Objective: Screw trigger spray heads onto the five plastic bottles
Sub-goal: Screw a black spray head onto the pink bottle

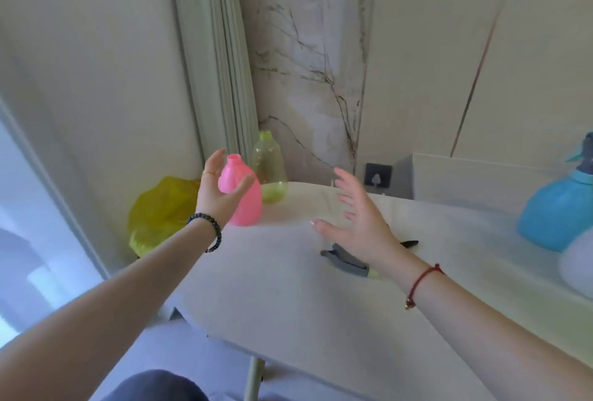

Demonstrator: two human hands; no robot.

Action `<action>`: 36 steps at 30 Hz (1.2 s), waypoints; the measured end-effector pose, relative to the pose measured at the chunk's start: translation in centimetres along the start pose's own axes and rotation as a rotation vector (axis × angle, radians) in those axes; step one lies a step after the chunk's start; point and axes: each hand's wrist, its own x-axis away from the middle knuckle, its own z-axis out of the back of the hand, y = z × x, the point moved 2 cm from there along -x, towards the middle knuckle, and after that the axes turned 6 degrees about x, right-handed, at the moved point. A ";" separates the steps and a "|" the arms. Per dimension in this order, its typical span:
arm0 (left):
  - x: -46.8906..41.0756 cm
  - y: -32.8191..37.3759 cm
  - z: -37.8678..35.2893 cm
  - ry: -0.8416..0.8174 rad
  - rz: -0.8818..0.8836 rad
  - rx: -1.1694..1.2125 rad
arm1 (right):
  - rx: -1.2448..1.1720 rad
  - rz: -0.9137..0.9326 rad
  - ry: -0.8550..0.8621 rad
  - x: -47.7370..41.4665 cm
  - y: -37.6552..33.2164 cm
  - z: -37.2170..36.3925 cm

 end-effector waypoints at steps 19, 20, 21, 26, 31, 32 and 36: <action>-0.1 -3.0 -0.9 -0.192 0.127 0.099 | -0.024 -0.018 -0.012 -7.0 -0.2 -8.4; 1.3 -2.0 -1.4 -0.236 0.109 0.110 | -0.037 0.001 -0.027 -5.7 -0.3 -7.1; 2.6 -1.1 -2.0 -0.280 0.091 0.126 | -0.052 0.014 -0.048 -4.3 -0.5 -5.8; 8.8 1.0 -5.0 -0.505 0.066 0.152 | -0.020 -0.043 -0.120 2.6 0.3 -0.8; 11.0 1.2 -6.9 -0.622 0.060 0.074 | 0.004 -0.092 -0.130 5.3 1.9 0.7; 11.2 1.2 -7.1 -0.631 0.061 0.061 | 0.013 -0.102 -0.167 5.4 2.0 1.0; 11.6 1.0 -7.2 -0.644 0.042 0.046 | 0.050 -0.135 -0.361 4.5 3.3 3.8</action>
